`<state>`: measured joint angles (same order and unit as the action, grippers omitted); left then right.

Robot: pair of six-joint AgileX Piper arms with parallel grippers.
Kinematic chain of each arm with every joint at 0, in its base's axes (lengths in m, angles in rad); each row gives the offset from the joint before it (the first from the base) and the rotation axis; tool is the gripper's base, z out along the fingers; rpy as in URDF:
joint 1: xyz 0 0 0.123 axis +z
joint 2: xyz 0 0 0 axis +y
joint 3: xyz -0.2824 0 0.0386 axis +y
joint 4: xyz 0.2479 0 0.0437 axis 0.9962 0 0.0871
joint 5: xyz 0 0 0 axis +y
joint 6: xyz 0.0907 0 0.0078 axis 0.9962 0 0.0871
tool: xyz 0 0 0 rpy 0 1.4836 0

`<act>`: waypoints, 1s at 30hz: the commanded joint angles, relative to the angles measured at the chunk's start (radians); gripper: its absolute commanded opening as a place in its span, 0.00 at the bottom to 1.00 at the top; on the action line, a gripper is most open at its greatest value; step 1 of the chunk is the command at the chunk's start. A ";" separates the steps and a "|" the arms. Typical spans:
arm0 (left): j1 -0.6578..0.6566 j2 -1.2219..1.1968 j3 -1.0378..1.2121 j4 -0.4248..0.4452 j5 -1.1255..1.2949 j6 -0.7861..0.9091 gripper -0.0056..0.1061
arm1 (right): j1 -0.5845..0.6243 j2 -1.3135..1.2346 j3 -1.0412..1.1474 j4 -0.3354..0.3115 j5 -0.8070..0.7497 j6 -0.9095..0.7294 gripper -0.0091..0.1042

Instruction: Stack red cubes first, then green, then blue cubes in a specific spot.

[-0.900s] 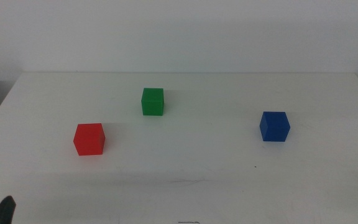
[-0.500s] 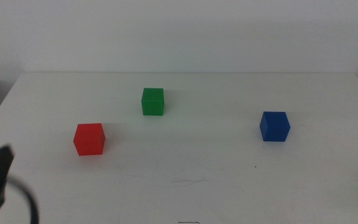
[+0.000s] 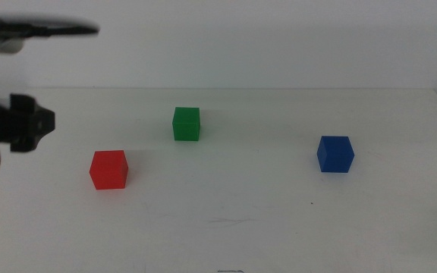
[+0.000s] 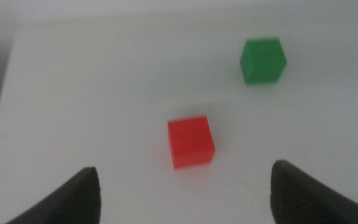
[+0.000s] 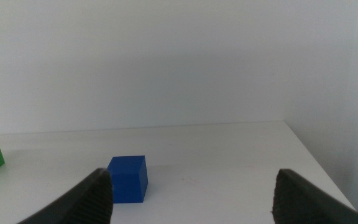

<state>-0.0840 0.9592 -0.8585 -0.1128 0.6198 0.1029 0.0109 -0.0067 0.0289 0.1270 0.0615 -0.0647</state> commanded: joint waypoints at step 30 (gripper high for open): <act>-0.057 0.767 -0.632 0.001 0.453 -0.209 0.89 | -0.007 0.012 -0.017 -0.009 -0.072 -0.012 0.67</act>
<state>-0.1296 1.7498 -1.4439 -0.1112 1.0672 -0.0804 0.0109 -0.0067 0.0289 0.1270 0.0615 -0.0647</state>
